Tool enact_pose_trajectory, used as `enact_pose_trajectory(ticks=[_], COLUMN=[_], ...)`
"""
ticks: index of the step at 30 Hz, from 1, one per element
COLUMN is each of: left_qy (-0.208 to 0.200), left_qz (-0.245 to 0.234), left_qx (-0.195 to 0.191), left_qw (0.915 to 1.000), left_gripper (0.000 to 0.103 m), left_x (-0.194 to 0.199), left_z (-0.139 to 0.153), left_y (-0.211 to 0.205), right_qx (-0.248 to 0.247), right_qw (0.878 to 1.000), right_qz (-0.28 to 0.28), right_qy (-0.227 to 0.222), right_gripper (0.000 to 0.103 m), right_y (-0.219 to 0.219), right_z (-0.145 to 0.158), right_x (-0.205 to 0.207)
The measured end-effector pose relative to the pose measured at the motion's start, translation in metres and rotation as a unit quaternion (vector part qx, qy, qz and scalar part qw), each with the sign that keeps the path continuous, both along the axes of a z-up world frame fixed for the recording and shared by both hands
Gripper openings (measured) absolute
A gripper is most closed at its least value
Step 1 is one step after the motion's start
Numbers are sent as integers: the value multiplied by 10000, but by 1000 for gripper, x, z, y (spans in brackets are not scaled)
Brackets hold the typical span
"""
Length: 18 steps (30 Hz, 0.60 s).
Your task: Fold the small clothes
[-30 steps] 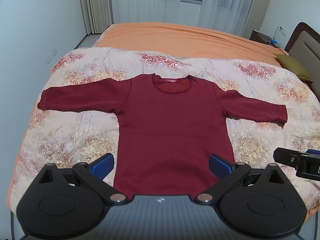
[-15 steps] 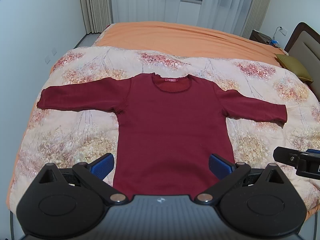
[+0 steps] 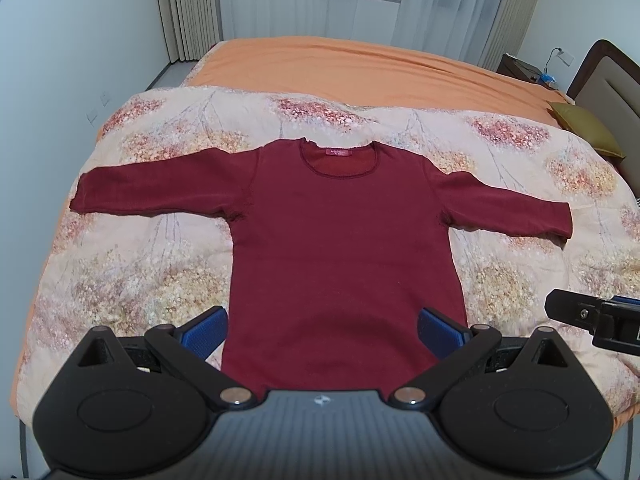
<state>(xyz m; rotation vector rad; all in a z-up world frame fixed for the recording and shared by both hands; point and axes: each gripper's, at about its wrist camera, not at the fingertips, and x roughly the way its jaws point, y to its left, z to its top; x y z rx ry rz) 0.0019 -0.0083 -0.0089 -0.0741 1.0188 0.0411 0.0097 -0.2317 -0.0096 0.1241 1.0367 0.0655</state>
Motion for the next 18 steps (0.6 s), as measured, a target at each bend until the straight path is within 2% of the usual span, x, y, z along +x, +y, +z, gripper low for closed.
enact_pose_trajectory(ticks=[5,10,14,15,17,18], left_qy=[283,319,177,198,296,487], left_qz=[-18,-218,-591,-744,-988,-1060], left_qx=[-280,-685,-1266,-1512,-1774,-1877], left_qw=[9992,9969,9900,9855,9787,9753], left_gripper=[103,103,103,103,103,103], left_x=[2,8,18,21,27,25], left_z=[-8,-20,-39,-44,-58,-66], left_y=[3,7,7,4,-1,-2], right_qx=[136,248,192,212,322,402], right_qw=[9999,9994,9990,9986,9970,9960], right_qz=[-92,-246,-365,-414,-615,-710], right_qy=[-7,35,152,241,338,355], right_gripper=[103,103,103,103,103,103], right_y=[-8,-17,-22,-24,-31,-37], right_z=[-6,-15,-27,-30,-35,-37], right_x=[-3,-10,-22,-25,-32,-36])
